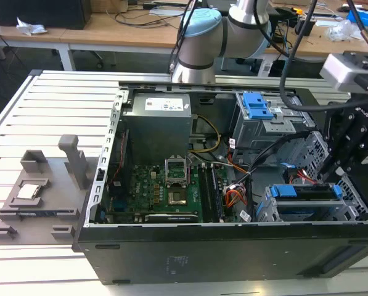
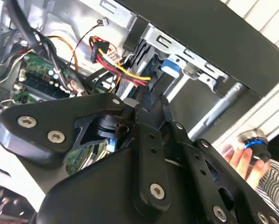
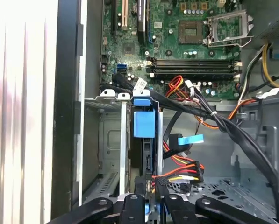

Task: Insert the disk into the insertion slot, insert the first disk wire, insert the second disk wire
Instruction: 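Insert the first disk wire, then insert the second disk wire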

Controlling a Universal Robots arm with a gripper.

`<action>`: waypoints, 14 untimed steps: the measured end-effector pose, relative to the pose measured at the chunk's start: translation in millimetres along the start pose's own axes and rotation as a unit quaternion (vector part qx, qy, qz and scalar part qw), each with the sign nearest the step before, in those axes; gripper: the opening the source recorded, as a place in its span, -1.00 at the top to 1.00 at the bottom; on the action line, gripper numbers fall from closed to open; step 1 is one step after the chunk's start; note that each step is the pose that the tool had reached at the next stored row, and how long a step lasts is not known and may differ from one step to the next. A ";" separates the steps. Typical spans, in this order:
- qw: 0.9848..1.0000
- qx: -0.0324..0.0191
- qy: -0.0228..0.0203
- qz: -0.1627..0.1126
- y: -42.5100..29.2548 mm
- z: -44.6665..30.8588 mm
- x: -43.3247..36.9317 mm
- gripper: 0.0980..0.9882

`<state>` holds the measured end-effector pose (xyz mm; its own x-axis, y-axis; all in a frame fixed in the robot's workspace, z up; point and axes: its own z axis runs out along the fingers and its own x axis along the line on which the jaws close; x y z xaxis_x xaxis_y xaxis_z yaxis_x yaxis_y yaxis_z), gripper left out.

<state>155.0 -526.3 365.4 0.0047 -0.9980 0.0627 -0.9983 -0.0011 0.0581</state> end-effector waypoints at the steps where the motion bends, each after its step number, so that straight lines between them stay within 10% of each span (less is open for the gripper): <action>1: 1.000 0.000 0.000 0.000 0.1 -2.1 -0.4 0.68; 5: 1.000 0.000 0.000 0.000 0.3 -6.4 -1.5 0.98; 14: 1.000 0.000 0.000 0.000 0.4 -8.1 -1.4 0.98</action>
<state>155.1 -524.4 373.4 0.0048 -0.9980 0.0632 -0.9983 -0.0011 0.0582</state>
